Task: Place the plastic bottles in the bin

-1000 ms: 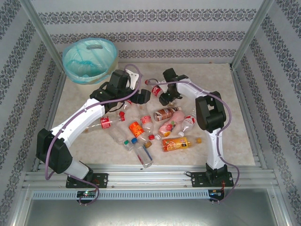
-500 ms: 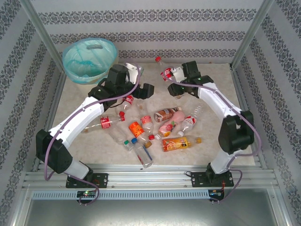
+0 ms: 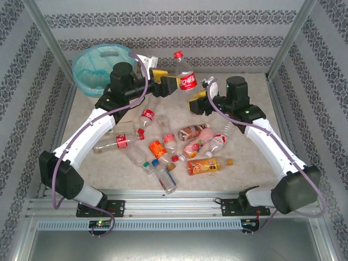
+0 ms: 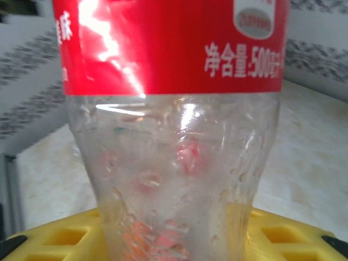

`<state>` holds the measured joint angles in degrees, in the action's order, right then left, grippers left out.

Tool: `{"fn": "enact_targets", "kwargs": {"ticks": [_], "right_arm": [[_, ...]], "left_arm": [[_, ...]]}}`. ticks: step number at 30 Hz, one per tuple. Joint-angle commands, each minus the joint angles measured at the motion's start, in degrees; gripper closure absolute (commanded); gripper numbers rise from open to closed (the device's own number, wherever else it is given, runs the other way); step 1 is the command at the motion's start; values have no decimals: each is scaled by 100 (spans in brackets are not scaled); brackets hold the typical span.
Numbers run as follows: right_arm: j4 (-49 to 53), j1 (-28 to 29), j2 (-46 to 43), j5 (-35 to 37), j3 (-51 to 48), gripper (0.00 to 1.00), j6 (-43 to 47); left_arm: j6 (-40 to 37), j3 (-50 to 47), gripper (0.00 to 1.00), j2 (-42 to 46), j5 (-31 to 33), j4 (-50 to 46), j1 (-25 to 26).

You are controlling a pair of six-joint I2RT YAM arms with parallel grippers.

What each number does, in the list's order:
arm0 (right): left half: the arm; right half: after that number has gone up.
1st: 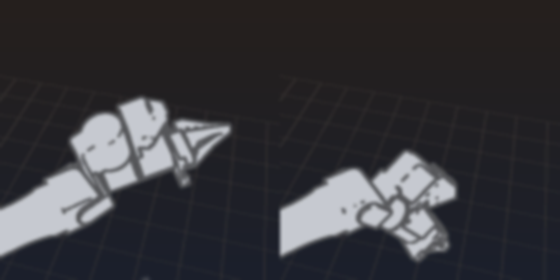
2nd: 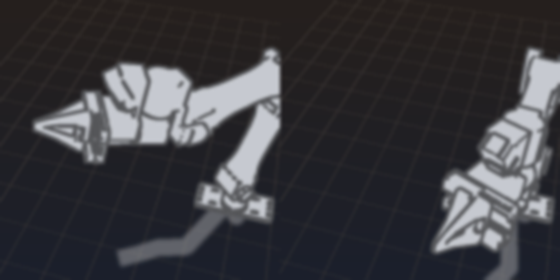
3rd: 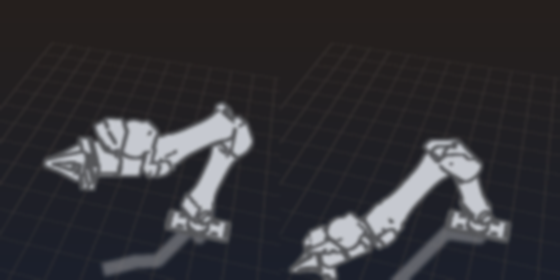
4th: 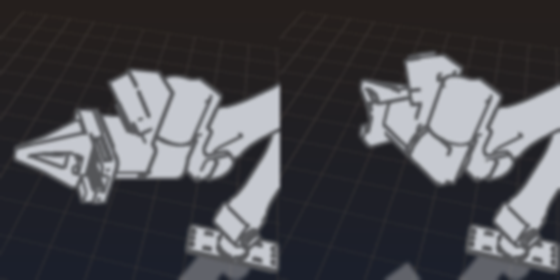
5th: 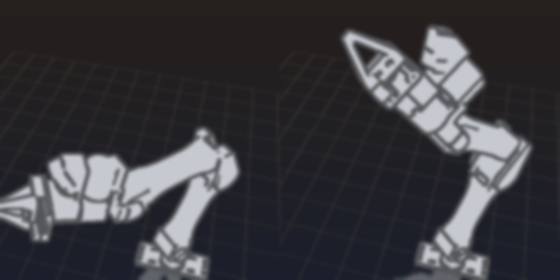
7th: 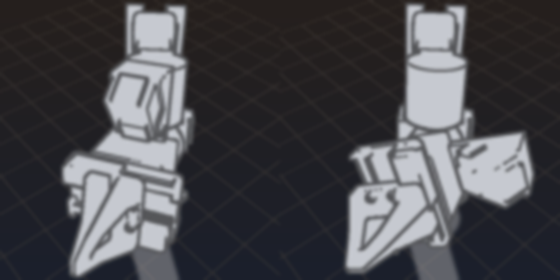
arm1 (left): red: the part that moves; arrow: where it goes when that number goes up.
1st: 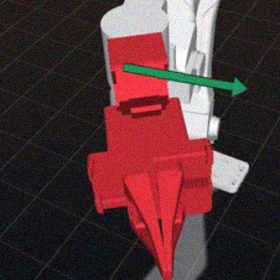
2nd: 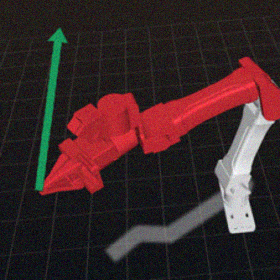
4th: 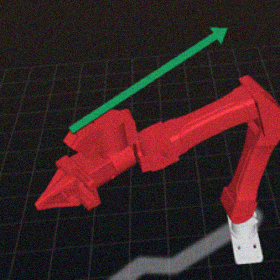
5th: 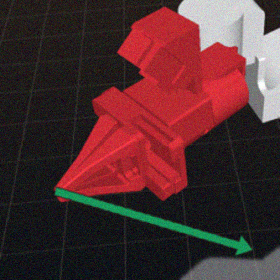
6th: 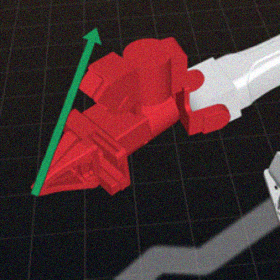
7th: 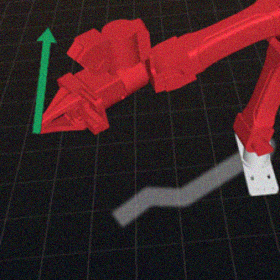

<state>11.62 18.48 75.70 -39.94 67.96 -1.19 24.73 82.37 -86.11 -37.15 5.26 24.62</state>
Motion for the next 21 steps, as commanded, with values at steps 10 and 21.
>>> {"fn": "enact_targets", "kwargs": {"ticks": [10, 21], "right_arm": [[-783, 326, -125, -1393, -73, 48, -497], [-795, 504, -163, -1524, -20, 49, -549]], "left_arm": [[1516, -324, 20, -55, -1544, 2338, -22], [817, -378, 18, 113, -1314, 1360, -23]]}}
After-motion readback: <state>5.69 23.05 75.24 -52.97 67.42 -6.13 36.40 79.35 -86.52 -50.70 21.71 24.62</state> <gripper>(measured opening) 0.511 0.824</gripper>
